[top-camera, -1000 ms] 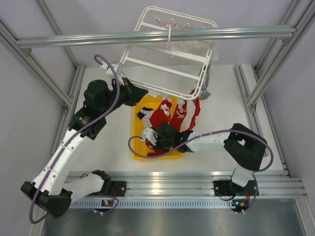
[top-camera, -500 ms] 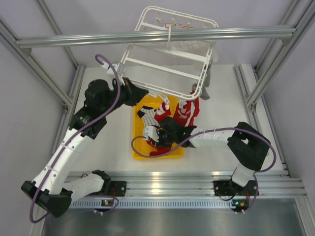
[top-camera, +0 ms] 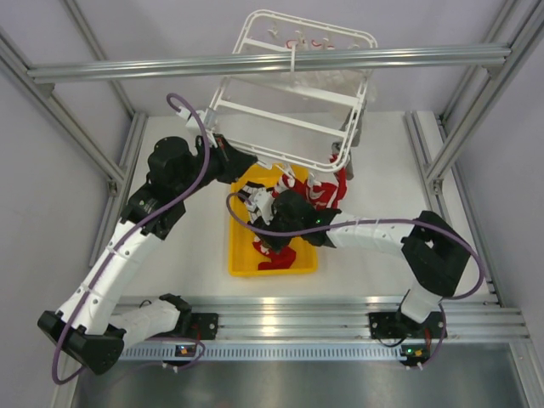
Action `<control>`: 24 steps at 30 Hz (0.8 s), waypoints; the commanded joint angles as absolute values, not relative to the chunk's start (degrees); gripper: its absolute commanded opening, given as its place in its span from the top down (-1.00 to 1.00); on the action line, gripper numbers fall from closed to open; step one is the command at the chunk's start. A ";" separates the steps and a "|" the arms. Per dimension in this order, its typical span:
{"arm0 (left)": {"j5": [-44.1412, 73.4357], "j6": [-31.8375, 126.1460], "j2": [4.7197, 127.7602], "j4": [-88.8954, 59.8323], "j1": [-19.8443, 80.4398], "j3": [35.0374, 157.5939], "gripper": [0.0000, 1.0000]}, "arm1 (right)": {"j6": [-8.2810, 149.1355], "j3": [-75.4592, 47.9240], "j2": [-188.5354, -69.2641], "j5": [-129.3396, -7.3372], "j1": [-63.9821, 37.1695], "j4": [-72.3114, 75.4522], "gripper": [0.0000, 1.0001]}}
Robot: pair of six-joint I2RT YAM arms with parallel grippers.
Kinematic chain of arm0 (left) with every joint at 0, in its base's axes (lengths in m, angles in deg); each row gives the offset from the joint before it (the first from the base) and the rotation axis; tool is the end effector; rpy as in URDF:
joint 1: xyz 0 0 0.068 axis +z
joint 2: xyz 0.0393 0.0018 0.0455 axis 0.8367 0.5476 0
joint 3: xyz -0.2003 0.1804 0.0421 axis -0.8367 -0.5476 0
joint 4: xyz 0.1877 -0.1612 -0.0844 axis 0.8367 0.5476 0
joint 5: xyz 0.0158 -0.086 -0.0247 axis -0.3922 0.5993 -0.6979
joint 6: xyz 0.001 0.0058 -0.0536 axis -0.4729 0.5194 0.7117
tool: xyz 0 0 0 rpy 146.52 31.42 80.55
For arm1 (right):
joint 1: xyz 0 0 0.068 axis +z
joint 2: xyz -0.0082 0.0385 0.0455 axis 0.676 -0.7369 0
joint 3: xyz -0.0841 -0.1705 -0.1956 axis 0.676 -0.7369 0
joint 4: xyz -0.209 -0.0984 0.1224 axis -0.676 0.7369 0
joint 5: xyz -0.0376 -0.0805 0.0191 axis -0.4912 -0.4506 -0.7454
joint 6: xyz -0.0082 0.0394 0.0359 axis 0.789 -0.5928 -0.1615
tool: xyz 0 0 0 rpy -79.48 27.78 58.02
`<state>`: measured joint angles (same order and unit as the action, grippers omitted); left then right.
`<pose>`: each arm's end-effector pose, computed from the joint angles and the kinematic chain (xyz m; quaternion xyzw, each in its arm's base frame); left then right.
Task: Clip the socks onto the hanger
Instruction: Pick up the sock from the bin.
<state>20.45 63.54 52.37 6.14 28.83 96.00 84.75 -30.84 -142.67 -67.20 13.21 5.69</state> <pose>0.2007 -0.1164 0.4330 0.0802 0.7504 -0.3864 0.5303 0.1968 0.2987 0.2082 -0.5028 0.7559 0.2324 0.3489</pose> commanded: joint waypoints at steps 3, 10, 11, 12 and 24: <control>21.59 63.70 52.53 6.29 28.67 96.92 1.00 | 71.89 -26.91 -147.22 -75.00 13.63 7.40 -0.19; 21.68 63.35 52.88 6.38 28.67 96.92 1.00 | 68.89 -24.98 -153.89 -79.84 14.16 8.09 -0.24; 21.59 63.26 52.97 6.38 28.59 97.01 1.00 | 69.15 -25.06 -154.34 -80.02 14.42 7.92 -0.23; 21.50 63.17 52.97 6.47 28.58 97.01 1.00 | 69.24 -25.24 -154.78 -80.63 14.51 7.83 -0.22; 21.33 62.47 52.71 7.61 28.58 97.10 1.00 | 75.30 -31.38 -145.22 -74.33 15.04 3.53 1.00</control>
<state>20.43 63.30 52.63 6.18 28.83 96.00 73.06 -29.57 -151.52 -78.00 14.35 5.82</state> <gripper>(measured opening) 0.038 0.016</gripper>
